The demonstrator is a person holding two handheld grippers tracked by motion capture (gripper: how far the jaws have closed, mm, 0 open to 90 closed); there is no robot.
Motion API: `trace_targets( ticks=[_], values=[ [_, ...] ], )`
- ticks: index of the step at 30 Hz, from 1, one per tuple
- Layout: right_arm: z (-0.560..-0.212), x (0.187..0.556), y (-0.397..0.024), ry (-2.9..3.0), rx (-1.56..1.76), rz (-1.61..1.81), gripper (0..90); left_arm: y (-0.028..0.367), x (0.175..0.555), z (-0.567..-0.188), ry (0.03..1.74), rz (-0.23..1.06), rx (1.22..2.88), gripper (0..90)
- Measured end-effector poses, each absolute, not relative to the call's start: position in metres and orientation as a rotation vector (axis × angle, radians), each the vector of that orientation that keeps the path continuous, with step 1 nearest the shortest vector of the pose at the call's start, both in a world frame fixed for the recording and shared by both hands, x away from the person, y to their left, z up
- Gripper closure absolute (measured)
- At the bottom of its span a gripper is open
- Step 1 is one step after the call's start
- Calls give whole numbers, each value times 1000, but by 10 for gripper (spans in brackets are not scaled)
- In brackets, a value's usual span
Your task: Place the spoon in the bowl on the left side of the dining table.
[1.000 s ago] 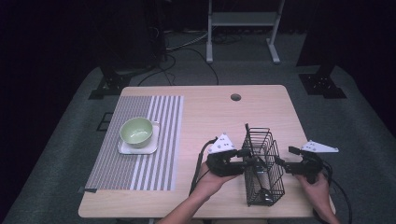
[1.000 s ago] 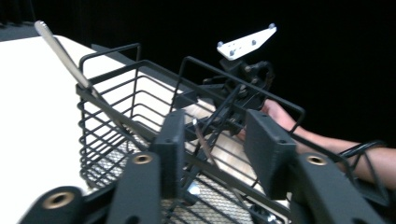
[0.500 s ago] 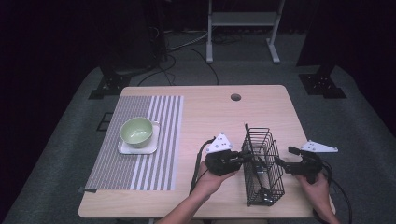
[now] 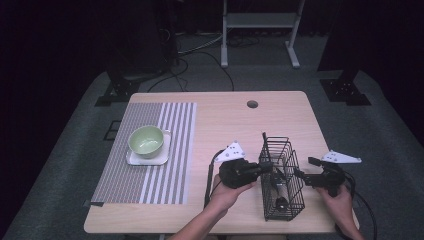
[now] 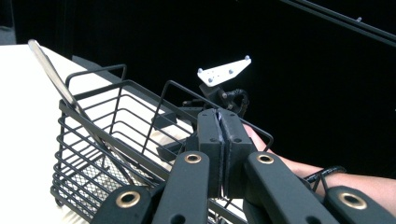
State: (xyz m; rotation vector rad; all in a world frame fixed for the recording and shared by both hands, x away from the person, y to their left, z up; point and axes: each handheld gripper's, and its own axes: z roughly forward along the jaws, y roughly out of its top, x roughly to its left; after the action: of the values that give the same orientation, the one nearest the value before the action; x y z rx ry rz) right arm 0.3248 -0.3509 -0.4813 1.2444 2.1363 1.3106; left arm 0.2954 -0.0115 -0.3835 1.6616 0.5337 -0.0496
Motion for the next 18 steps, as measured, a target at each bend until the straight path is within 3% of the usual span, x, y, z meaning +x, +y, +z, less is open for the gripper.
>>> trace_targets(
  ticks=[18],
  values=[
    [-482, 325, -350, 2146, 1244, 1302, 128, 0, 295, -370, 554, -90, 1577, 892]
  ],
)
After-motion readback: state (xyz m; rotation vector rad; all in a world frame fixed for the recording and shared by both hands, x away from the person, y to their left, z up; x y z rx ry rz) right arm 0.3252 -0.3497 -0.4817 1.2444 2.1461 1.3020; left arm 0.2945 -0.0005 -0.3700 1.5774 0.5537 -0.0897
